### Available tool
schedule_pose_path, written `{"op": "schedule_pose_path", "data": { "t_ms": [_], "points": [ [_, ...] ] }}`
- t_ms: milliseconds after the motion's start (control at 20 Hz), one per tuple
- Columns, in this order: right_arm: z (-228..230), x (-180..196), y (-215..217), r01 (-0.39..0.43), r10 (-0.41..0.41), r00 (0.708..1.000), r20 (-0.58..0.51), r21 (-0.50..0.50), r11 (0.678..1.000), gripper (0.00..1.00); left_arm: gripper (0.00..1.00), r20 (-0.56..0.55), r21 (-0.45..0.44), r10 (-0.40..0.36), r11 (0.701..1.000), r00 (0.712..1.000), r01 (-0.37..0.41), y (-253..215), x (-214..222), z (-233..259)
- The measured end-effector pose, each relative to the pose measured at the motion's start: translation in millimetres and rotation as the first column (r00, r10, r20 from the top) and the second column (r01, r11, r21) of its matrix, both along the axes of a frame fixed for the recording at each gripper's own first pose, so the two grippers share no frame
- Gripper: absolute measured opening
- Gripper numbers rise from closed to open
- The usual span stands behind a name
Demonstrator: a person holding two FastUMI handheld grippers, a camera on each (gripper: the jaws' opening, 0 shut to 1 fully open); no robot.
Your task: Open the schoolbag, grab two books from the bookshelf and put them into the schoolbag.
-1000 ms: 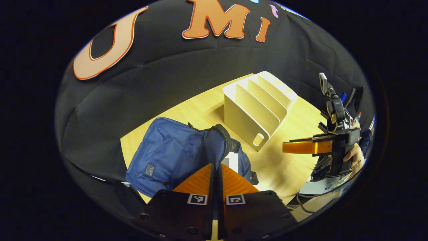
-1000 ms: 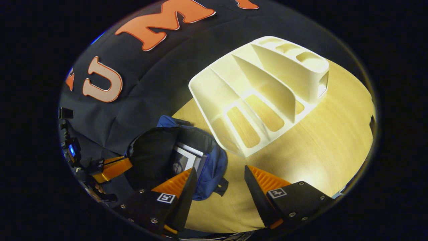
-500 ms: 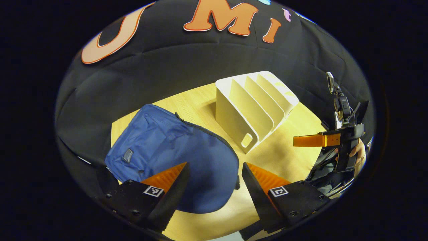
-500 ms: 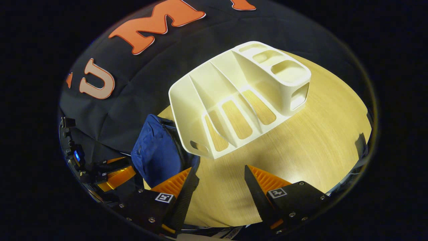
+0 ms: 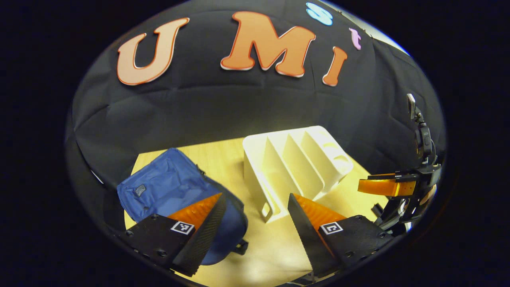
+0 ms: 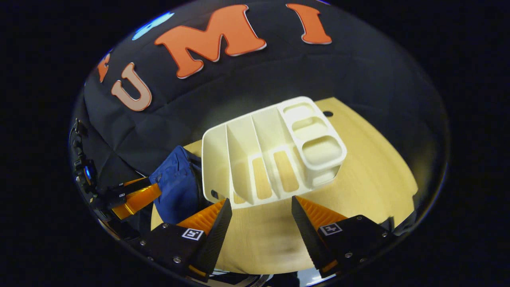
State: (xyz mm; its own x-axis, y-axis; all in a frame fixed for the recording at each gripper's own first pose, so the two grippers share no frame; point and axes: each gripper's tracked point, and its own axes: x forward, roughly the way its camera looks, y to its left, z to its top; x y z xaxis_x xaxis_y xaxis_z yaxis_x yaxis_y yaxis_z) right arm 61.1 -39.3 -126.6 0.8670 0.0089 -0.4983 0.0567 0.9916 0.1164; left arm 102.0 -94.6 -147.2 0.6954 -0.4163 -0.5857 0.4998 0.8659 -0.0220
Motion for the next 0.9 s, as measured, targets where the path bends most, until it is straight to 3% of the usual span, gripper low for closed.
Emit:
{"op": "schedule_pose_path", "data": {
  "t_ms": [200,350,450,600,800,900],
  "points": [
    [78,-9,-13,-0.026,0.049,0.970,0.237,-0.096,0.995,0.94,0.98,0.157,-0.074,0.050,0.997,0.986,-0.039,-28,-12,50],
    [131,-33,-24,-0.034,0.072,0.904,0.421,-0.096,0.995,0.95,0.97,0.310,-0.178,0.128,0.981,0.942,-0.075,-43,-20,91],
    [141,-45,-26,-0.019,0.074,0.859,0.506,-0.114,0.993,0.94,0.96,0.404,-0.237,0.153,0.970,0.902,-0.059,-53,-21,121],
    [154,-52,-22,-0.011,0.099,0.801,0.590,-0.150,0.989,0.94,0.94,0.436,-0.277,0.211,0.956,0.875,-0.092,-45,-42,133],
    [159,-53,-15,-0.025,0.114,0.791,0.601,-0.156,0.988,0.94,0.94,0.458,-0.287,0.231,0.952,0.858,-0.103,-36,-64,139],
    [160,-49,-21,-0.005,0.077,0.808,0.584,-0.125,0.992,0.94,0.94,0.467,-0.287,0.236,0.952,0.852,-0.106,-39,-71,143]
  ]
}}
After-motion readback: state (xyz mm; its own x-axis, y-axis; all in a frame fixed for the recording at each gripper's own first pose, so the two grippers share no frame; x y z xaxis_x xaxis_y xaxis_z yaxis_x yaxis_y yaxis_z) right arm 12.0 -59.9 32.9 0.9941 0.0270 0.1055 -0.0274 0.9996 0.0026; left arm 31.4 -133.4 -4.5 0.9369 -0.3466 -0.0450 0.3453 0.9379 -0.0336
